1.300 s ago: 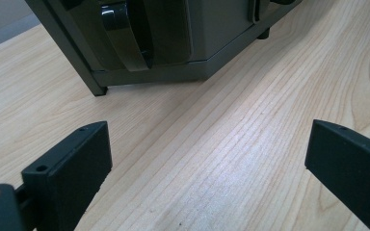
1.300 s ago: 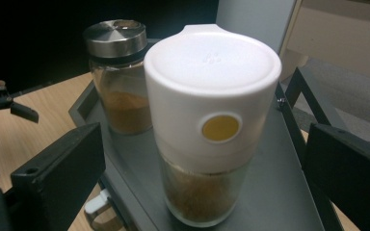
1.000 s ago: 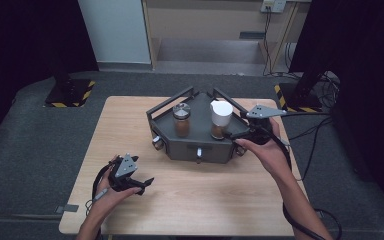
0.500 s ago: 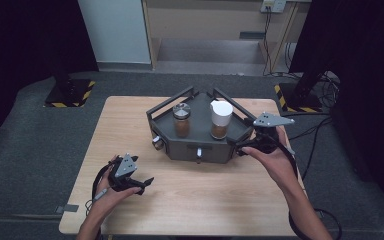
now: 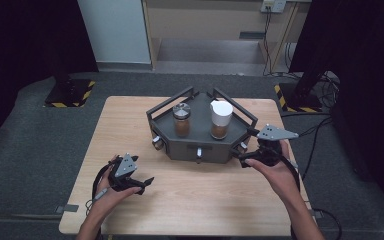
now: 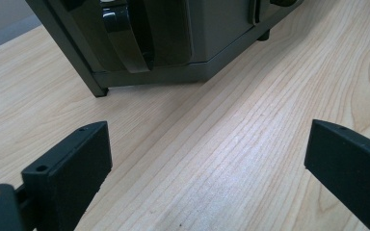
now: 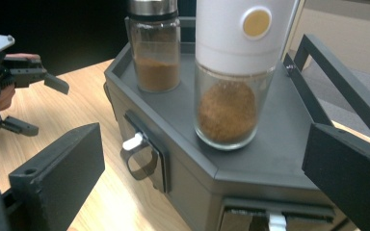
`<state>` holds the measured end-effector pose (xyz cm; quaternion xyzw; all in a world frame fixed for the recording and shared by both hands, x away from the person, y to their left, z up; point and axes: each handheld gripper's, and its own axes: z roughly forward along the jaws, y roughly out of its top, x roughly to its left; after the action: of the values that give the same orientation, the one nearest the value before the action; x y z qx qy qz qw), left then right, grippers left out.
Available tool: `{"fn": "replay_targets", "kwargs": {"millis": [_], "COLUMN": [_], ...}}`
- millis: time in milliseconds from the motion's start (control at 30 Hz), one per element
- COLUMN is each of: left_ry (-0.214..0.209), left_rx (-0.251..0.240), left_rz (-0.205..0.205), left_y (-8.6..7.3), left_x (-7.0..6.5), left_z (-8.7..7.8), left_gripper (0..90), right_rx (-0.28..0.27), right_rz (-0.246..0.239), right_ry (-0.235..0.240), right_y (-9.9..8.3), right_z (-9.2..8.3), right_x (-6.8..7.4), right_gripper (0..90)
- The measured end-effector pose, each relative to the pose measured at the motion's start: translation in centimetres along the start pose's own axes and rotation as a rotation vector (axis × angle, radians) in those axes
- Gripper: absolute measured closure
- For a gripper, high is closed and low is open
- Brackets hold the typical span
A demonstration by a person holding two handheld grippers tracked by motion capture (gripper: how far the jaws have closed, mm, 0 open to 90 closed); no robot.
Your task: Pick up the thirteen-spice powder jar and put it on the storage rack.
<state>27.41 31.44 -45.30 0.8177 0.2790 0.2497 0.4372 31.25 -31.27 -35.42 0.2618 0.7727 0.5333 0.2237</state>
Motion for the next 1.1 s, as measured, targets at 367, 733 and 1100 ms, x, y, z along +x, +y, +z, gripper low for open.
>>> {"fn": "replay_targets", "kwargs": {"millis": [367,733,1100], "left_ry": [0.002,0.014,0.015], "left_rx": [0.001,0.006,-0.002], "left_rz": [0.002,0.01,0.002], "left_y": [0.0,0.0,-0.1], "left_x": [-0.1,-0.4,-0.3], "left_z": [0.0,0.1,0.1], "left_gripper": [1.8,1.9,2.1], "right_rx": [0.009,0.028,0.048], "right_rz": [-0.001,0.003,-0.003], "right_ry": [-0.006,-0.001,-0.009], "right_y": [-2.1,-4.3,-6.0], "right_z": [-0.9,-1.0,-1.5], "right_x": [0.6,1.0,1.6], "right_gripper": [1.8,1.7,1.6]}}
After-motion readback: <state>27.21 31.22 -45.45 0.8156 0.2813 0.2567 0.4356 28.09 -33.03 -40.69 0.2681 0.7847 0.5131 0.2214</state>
